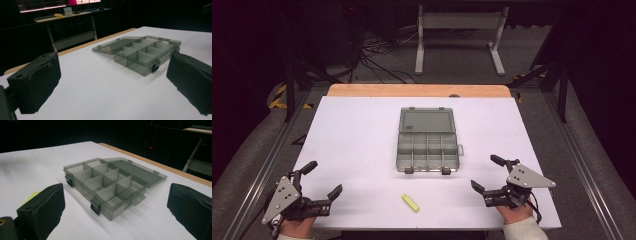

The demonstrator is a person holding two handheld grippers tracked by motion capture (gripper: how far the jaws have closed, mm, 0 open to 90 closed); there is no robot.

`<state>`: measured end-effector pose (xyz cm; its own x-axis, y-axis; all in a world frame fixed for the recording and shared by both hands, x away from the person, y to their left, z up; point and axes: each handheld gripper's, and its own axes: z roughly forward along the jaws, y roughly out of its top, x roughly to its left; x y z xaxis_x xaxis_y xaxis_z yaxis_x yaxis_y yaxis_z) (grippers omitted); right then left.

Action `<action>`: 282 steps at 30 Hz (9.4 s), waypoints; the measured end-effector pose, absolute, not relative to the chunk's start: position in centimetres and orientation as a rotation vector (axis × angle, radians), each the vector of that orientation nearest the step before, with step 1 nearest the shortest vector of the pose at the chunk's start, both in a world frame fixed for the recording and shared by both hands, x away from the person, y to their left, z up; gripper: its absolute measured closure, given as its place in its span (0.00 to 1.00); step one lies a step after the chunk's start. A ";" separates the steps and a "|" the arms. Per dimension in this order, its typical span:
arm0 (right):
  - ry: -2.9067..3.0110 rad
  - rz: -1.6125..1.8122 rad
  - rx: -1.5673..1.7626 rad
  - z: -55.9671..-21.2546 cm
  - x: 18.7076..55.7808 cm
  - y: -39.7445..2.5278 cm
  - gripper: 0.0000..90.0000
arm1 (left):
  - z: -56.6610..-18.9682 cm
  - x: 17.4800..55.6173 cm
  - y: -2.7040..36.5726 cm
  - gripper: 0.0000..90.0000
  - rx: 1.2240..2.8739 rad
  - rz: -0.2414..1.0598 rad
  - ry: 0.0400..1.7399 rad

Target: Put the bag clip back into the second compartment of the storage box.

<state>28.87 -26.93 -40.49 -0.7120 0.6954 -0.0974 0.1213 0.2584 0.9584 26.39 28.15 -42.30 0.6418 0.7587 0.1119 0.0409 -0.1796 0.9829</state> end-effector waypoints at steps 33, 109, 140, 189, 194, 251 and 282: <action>2.158 1.597 0.586 -37.9 31.2 -17.6 0.05 | -42.3 26.6 28.0 0.00 1.644 0.729 0.657; 2.850 0.877 0.522 -41.8 30.8 -7.7 0.34 | -42.2 26.6 28.2 0.00 1.640 0.720 0.657; 2.868 0.816 0.612 -44.0 30.8 -6.2 0.80 | -42.2 26.5 28.3 0.00 1.629 0.727 0.660; 2.720 1.093 0.689 -38.1 32.2 -9.0 0.86 | -42.3 26.7 28.2 0.00 1.636 0.727 0.666; 2.688 1.124 0.706 -37.2 33.1 -9.3 0.86 | -42.3 26.7 28.2 0.00 1.636 0.730 0.666; 2.445 1.124 1.064 -37.2 46.5 -9.9 0.86 | -42.4 26.8 28.3 0.00 1.635 0.721 0.665; 2.504 1.060 1.136 -39.7 46.8 -9.5 0.86 | -42.3 26.7 28.3 0.00 1.635 0.719 0.663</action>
<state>46.77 -9.50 -39.68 -0.6864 0.7188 0.1103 0.5794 0.4490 0.6802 26.74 28.31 -42.30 0.6497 0.7534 0.1013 0.0402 -0.1671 0.9851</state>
